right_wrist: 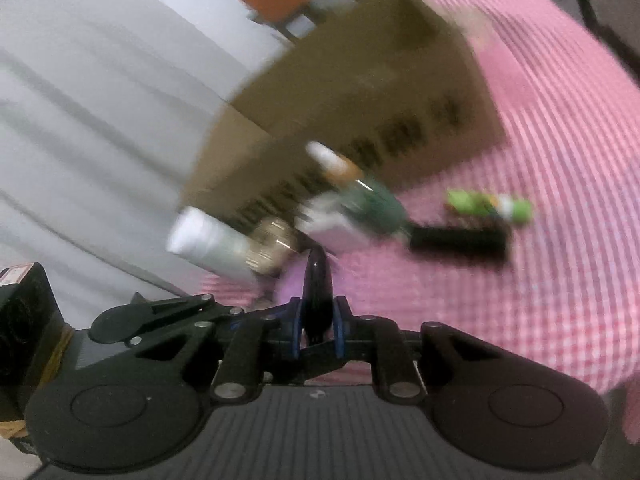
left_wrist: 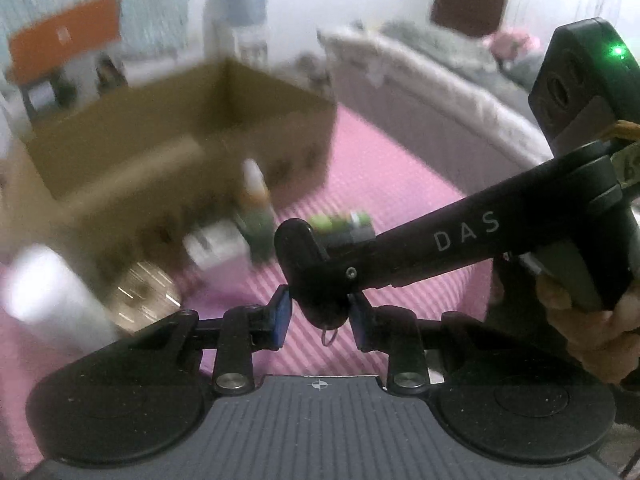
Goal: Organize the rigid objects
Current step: 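Carry the key fob into the cardboard box and open the right gripper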
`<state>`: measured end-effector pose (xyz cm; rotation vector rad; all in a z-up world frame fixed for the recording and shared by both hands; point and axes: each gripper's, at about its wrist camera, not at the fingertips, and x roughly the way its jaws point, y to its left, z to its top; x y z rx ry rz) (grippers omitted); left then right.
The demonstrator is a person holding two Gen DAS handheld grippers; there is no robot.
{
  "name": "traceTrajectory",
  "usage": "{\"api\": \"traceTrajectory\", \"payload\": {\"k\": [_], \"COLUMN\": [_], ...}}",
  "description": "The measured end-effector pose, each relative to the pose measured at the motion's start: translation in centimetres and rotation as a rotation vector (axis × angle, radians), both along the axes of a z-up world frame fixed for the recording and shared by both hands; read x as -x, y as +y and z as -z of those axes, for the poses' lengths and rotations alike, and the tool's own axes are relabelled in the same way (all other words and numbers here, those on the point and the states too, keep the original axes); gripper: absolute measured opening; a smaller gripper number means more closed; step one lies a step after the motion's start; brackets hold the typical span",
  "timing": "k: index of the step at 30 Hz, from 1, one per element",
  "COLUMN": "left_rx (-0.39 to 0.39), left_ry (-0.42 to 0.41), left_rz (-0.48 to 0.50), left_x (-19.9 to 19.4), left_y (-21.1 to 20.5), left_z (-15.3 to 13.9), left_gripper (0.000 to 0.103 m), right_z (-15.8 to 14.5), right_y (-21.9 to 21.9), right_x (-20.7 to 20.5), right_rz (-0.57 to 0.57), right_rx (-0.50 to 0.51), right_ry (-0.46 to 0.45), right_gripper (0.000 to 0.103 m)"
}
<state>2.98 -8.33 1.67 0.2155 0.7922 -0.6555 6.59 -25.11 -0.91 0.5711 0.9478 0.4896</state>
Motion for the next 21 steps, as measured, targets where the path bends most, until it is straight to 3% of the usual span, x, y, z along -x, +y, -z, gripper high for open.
{"api": "traceTrajectory", "payload": {"k": [5,9,14,21], "left_rx": [0.007,0.017,-0.032,-0.118], "left_ry": [-0.114,-0.091,-0.014,0.101], "left_rz": [-0.093,-0.18,-0.242,-0.268], "left_x": [-1.6,-6.1,-13.0,-20.4], "left_y": [3.6,6.3,7.3,7.3], "left_z": [-5.1,-6.8,-5.3,-1.4], "left_gripper": [0.03,0.03,0.03,0.03], "right_z": [-5.8,-8.7,-8.1,-3.1], "right_y": [3.6,7.4,11.2,13.0], "right_x": [-1.7,-7.1,-16.4,-26.5], "right_rz": [-0.086,-0.176,-0.235,-0.205], "right_rx": [0.019,0.025,0.018,-0.009], "right_ry": [-0.179,-0.23,-0.094,0.156], "right_gripper": [0.018,0.018,0.017,0.017]}}
